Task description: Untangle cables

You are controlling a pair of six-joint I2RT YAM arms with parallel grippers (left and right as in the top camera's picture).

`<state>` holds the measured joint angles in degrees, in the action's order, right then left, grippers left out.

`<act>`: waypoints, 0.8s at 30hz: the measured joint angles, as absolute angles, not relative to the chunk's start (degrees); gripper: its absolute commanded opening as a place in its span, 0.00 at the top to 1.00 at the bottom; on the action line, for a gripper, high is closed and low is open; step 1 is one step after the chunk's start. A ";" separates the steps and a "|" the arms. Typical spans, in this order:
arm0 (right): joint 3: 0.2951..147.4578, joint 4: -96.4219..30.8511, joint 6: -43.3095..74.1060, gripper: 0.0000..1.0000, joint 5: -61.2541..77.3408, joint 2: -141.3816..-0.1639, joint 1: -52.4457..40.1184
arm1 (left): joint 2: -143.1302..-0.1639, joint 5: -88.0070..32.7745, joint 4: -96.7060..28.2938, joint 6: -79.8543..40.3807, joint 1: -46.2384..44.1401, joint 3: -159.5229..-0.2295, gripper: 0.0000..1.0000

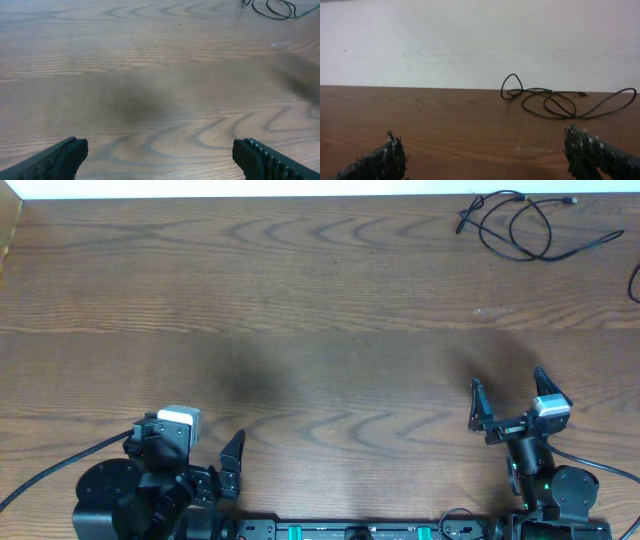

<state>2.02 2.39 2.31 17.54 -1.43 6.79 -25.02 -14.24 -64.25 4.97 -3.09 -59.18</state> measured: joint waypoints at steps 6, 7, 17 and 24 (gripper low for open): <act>1.96 2.04 2.31 0.01 17.50 -1.43 6.79 | -25.02 -14.24 -64.25 4.97 -3.09 -59.18 0.00; 1.80 2.04 2.31 0.01 17.47 -1.43 6.79 | -25.02 -14.24 -64.25 4.99 -3.09 -59.18 0.00; 0.49 0.95 2.31 0.01 16.45 -1.43 6.79 | -25.02 -14.24 -64.25 4.97 -3.09 -59.18 0.00; 0.45 1.39 2.22 0.01 15.16 -1.43 6.79 | -25.02 -14.24 -64.25 4.99 -3.09 -59.18 0.00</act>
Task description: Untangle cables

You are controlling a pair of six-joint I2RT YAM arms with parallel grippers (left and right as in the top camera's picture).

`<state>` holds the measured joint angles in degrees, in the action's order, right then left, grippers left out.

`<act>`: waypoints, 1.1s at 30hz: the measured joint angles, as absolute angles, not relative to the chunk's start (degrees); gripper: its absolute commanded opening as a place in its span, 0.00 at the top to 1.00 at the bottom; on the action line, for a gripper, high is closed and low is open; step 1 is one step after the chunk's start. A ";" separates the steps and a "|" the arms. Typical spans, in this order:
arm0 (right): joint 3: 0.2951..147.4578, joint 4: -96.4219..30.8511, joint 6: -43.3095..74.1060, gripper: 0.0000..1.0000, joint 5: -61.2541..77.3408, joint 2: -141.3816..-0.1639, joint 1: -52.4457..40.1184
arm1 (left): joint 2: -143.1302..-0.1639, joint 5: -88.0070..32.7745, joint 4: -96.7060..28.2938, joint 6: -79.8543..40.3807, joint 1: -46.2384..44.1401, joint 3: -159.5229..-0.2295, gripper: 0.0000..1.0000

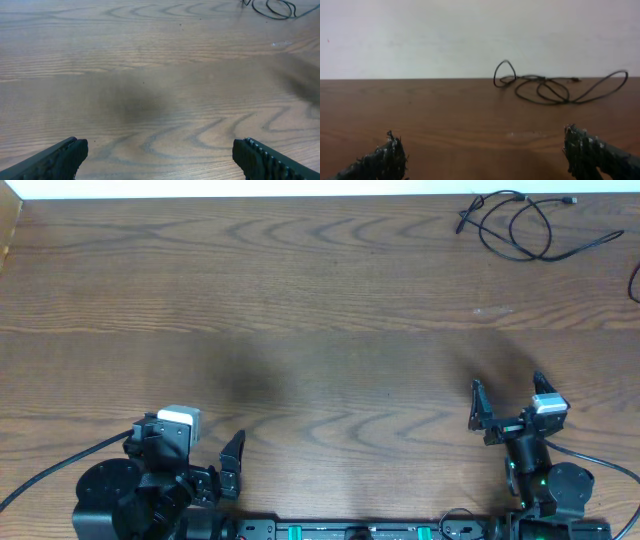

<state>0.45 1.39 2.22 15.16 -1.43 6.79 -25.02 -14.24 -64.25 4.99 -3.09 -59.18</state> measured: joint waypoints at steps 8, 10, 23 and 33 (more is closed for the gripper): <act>0.40 6.59 2.07 0.01 14.46 -1.43 6.79 | -25.02 -14.24 -64.25 4.97 -3.09 -59.18 0.00; 0.40 6.17 2.07 0.01 14.28 -1.43 6.79 | -25.02 -14.24 -64.25 4.97 -3.09 -59.18 0.00; 0.40 6.79 2.07 0.01 13.61 -0.93 6.79 | -25.02 -14.24 -64.25 4.99 -3.09 -59.18 0.00; 0.40 2.02 2.04 0.01 13.28 -0.82 6.79 | -25.02 -14.24 -64.25 4.99 -3.09 -59.18 0.00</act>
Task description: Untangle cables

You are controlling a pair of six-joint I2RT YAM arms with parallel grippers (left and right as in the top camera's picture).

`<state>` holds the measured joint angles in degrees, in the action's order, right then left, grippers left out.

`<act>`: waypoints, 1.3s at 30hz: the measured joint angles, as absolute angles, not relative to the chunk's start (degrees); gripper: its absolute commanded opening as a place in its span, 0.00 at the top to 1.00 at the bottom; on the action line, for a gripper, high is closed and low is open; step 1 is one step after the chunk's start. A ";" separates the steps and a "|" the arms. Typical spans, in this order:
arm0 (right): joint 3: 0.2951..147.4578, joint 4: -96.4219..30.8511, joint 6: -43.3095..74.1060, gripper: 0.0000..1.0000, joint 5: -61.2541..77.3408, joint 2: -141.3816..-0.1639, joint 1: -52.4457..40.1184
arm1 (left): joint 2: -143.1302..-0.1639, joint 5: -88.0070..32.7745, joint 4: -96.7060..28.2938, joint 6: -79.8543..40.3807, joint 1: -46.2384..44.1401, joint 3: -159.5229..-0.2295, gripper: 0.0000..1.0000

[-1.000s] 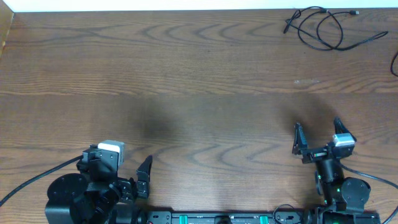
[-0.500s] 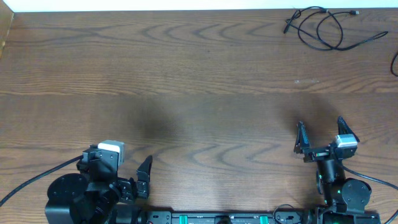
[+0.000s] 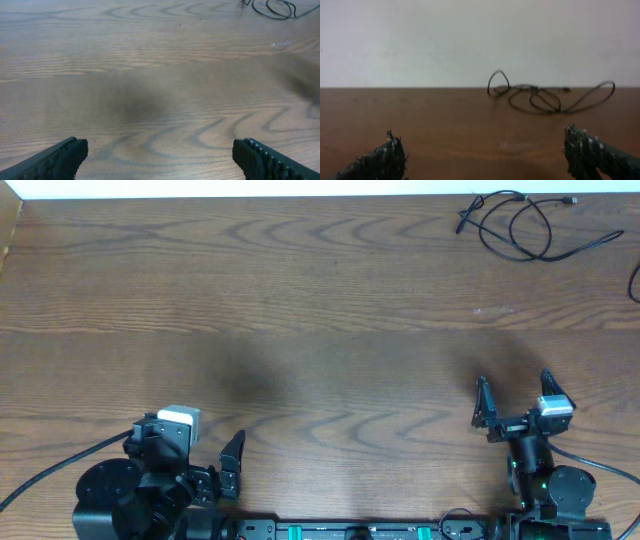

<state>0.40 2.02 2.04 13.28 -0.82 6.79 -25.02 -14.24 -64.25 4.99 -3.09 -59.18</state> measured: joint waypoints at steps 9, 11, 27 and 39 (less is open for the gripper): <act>0.40 -3.07 1.13 0.01 11.53 -0.71 6.79 | -25.02 -14.24 -64.25 4.97 -3.09 -59.18 0.00; 0.40 -3.09 0.78 0.01 11.46 -0.71 6.79 | -25.02 -14.24 -64.25 4.97 -3.09 -59.18 0.00; 0.40 -3.20 0.36 0.01 10.63 -0.71 6.83 | -25.02 -14.24 -64.25 4.99 -3.09 -59.18 0.00; 0.40 -3.22 0.36 0.01 10.57 -0.71 7.33 | -25.02 -14.24 -64.25 4.97 -3.09 -59.18 0.00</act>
